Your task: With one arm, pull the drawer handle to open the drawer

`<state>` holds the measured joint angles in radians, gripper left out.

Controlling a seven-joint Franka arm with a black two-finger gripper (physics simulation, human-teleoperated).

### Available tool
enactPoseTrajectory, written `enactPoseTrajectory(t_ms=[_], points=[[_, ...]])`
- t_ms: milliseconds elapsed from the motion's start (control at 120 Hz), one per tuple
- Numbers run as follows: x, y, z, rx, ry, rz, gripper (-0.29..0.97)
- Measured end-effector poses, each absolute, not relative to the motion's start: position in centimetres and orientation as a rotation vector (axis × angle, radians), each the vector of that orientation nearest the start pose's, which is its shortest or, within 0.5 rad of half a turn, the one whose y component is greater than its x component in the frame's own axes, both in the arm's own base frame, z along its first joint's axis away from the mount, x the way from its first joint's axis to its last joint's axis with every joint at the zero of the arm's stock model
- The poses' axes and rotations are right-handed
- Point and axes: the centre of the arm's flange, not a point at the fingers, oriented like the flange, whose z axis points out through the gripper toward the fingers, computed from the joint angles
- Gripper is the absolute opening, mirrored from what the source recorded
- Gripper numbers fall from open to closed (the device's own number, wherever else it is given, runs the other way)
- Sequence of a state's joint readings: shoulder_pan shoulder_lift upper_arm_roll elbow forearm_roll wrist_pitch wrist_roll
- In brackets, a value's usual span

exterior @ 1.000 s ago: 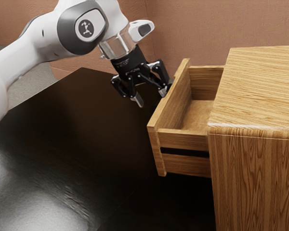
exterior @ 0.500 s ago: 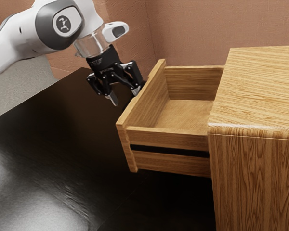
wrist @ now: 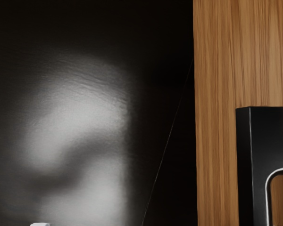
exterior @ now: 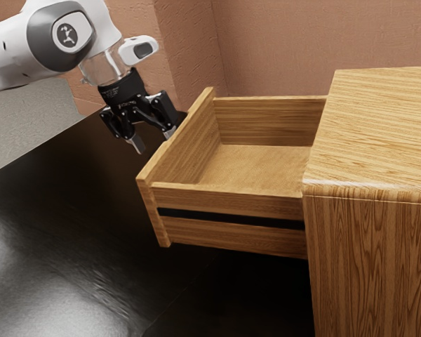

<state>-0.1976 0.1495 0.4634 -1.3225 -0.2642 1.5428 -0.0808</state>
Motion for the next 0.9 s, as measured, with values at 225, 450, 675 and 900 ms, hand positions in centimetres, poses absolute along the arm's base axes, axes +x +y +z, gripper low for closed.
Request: enactPoseTrajectory(t_ms=[225, 450, 675, 900], points=[[57.5, 12.4, 66.7, -3.297, -0.487, -0.174, 0.49], [56.3, 12.9, 68.4, -3.329, -0.415, -0.226, 0.5], [53.9, 13.7, 71.6, -3.356, -0.359, -0.323, 0.51], [52.1, 14.5, 73.1, -3.358, -0.343, -0.36, 0.62]])
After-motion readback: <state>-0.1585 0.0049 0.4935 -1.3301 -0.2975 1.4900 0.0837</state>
